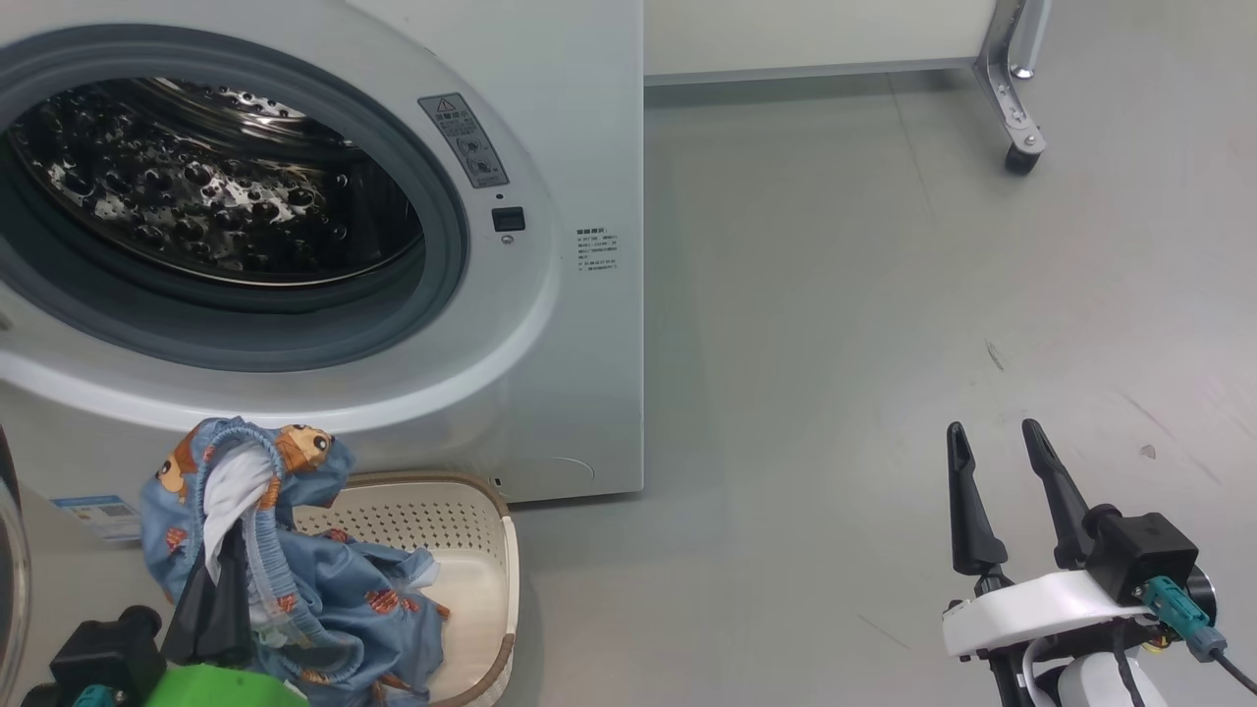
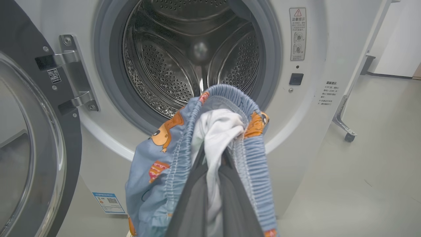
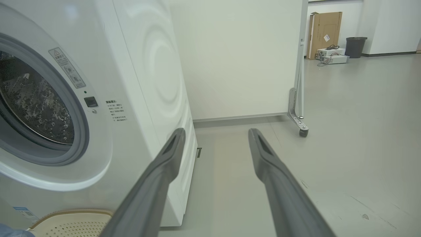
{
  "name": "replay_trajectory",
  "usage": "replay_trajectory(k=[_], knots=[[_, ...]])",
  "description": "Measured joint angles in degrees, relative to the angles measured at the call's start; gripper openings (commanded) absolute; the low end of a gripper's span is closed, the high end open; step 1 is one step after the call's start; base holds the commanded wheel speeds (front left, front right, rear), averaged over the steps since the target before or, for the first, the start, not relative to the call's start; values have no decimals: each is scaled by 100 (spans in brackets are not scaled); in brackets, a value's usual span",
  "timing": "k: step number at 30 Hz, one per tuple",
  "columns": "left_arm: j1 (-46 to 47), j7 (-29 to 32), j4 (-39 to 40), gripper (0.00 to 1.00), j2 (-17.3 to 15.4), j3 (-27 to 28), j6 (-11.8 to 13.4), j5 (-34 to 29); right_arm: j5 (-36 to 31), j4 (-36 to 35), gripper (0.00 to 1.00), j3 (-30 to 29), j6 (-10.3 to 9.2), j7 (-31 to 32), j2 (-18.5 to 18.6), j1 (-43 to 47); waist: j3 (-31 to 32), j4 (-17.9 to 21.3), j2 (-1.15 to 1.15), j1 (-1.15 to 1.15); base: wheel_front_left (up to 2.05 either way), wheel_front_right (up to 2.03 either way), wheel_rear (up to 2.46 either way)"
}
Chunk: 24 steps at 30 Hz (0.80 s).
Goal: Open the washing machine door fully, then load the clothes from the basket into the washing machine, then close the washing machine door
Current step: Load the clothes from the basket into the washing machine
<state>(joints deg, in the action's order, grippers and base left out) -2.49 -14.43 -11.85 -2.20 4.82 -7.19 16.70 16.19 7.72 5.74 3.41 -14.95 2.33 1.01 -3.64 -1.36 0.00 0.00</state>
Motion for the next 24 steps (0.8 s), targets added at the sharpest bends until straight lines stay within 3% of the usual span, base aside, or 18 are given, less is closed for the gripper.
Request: replay_trajectory(k=[19, 24], knots=[[1721, -1, 307, 0, 14, 224, 0, 135, -2, -307, 100, 188, -1, 0, 2, -201, -1000, 134, 0, 0, 0, 0, 0], [2485, -2, 269, 0, -146, 322, 0, 127, -10, -403, 100, 232, 0, 0, 2, -415, -1463, 211, 0, 0, 0, 0, 0]])
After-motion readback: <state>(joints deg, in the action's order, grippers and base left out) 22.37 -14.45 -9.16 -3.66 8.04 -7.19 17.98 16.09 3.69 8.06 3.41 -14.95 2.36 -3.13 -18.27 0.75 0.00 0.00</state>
